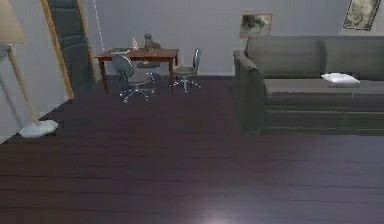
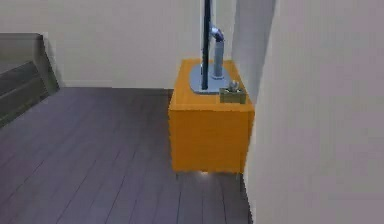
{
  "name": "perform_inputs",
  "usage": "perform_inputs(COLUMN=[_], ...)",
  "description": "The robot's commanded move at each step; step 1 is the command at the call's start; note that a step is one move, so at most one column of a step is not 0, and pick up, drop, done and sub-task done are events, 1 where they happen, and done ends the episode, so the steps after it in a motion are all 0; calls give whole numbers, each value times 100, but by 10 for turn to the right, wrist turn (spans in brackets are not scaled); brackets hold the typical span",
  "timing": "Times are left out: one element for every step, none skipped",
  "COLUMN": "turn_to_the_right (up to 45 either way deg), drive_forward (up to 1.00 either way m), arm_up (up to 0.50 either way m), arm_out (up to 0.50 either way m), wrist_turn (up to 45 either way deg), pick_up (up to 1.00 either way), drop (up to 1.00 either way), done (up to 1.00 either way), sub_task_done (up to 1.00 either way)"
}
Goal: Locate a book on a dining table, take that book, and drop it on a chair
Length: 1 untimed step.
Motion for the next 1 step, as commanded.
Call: perform_inputs(turn_to_the_right=[0], drive_forward=[100], arm_up=[0], arm_out=[0], wrist_turn=[0], pick_up=[0], drop=[0], done=[0], sub_task_done=[0])
